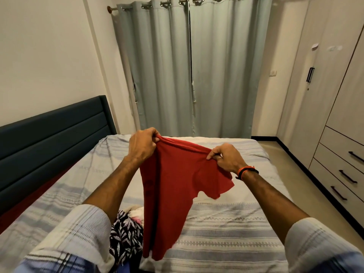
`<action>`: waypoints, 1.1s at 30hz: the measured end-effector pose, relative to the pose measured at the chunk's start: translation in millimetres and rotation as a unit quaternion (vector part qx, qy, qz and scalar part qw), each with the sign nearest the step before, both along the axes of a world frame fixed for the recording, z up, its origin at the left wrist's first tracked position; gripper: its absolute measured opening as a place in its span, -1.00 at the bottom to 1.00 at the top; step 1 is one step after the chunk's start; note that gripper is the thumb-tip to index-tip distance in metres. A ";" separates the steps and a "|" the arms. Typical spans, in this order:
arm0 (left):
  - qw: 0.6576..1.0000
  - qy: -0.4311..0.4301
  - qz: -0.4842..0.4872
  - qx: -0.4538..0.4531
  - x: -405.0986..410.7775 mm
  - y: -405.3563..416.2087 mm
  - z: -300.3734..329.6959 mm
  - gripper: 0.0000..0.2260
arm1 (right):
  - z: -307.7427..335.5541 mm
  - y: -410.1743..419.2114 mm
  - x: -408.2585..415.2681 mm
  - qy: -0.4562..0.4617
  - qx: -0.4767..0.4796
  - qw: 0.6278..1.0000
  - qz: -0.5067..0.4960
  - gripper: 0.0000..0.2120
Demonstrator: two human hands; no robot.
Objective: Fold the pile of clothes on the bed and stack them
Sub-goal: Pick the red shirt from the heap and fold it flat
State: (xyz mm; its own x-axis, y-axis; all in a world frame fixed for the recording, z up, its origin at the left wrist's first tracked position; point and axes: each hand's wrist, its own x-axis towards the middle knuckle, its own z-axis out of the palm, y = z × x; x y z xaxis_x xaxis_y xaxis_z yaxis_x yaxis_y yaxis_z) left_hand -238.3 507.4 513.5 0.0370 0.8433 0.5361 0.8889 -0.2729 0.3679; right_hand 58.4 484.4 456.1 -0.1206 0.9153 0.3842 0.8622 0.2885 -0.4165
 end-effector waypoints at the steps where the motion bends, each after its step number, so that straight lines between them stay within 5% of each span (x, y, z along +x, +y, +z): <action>1: 1.000 0.016 0.018 -0.003 0.4 -0.8 -2.8 -0.92 | 3.4 -0.5 -1.9 -0.016 0.006 1.000 -0.011 -0.66; 5: 0.997 0.023 0.071 -0.016 3.3 -2.5 -13.8 -0.88 | 13.8 -5.9 -11.8 -0.041 0.022 0.997 -0.065 -0.65; 10: 0.981 -0.151 0.027 -0.122 7.0 0.1 -26.4 -0.90 | 16.6 -0.5 -11.3 0.061 -0.004 0.995 -0.085 -0.66; 15: 0.969 -0.224 -0.010 -0.101 17.8 -0.4 -33.3 -0.94 | 24.0 -5.1 -5.4 0.124 -0.003 0.989 -0.083 -0.66; 26: 0.988 -0.145 -0.028 0.034 35.8 2.3 -21.3 -0.89 | 35.4 -17.3 18.8 0.209 0.014 0.972 -0.107 -0.78; 33: 0.992 -0.106 0.000 -0.075 40.9 42.7 -36.2 -0.88 | 18.9 13.1 21.0 0.204 -0.087 0.967 -0.125 -0.82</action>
State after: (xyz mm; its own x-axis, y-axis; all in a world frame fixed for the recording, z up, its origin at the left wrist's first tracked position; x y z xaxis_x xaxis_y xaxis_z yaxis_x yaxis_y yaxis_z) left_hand -197.4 550.1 477.2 -0.0627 0.9138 0.4013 0.7877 -0.2016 0.5822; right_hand 79.4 497.5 475.0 0.2426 0.9513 0.1903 0.6502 -0.0138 -0.7597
